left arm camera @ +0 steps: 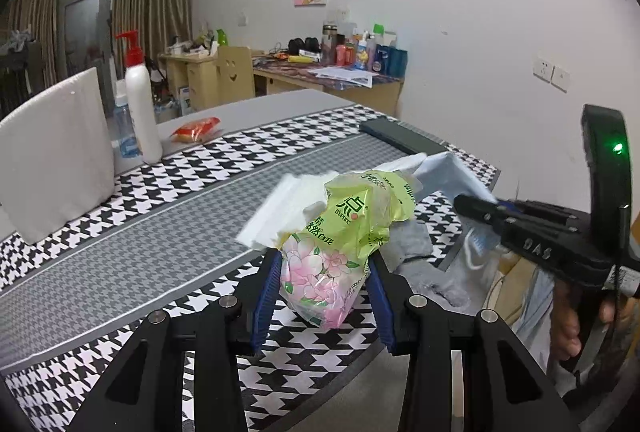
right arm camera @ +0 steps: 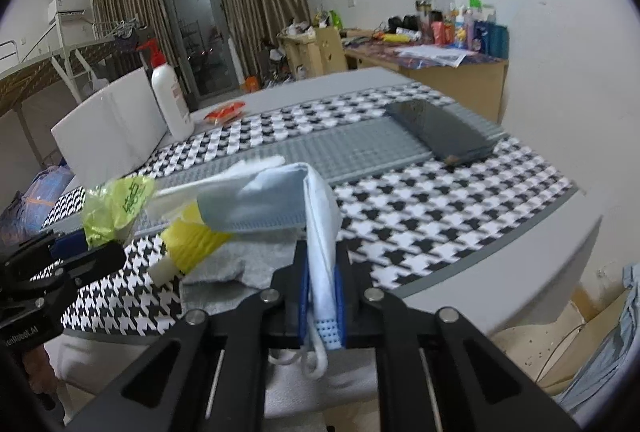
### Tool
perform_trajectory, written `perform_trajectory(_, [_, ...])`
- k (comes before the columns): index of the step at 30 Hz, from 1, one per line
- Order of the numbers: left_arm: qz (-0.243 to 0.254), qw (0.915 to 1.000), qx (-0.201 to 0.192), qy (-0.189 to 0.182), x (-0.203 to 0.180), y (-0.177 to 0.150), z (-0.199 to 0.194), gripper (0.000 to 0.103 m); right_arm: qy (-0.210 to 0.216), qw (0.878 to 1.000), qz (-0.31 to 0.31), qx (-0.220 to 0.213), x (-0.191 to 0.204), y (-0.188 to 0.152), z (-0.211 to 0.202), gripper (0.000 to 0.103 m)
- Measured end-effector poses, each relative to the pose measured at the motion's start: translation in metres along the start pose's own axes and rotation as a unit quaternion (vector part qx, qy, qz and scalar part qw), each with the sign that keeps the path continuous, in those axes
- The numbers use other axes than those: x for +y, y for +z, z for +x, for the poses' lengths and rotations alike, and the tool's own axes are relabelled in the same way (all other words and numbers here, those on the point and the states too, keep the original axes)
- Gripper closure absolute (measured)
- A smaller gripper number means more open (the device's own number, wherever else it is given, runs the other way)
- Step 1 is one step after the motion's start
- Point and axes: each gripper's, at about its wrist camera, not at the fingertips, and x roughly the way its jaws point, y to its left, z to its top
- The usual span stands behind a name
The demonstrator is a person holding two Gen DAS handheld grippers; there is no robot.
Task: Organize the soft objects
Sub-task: 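Close the left tool on the snack bag while the right tool grasps the blue mask, then carry the snack bag and mask with both tools toward the white foam box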
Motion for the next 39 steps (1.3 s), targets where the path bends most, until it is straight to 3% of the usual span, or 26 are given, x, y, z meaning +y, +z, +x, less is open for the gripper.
perform_trajectory(26, [-0.01, 0.9972, -0.062, 0.04, 0.008, 0.017, -0.042, 0.059, 0.024, 0.997, -0.017, -0.078, 0.019, 0.03, -0.047, 0.089])
perform_trajectory(39, [-0.019, 0.9943, -0.076, 0.072, 0.021, 0.018, -0.062, 0.059, 0.045, 0.995, -0.03, -0.079, 0.035, 0.035, -0.041, 0.089])
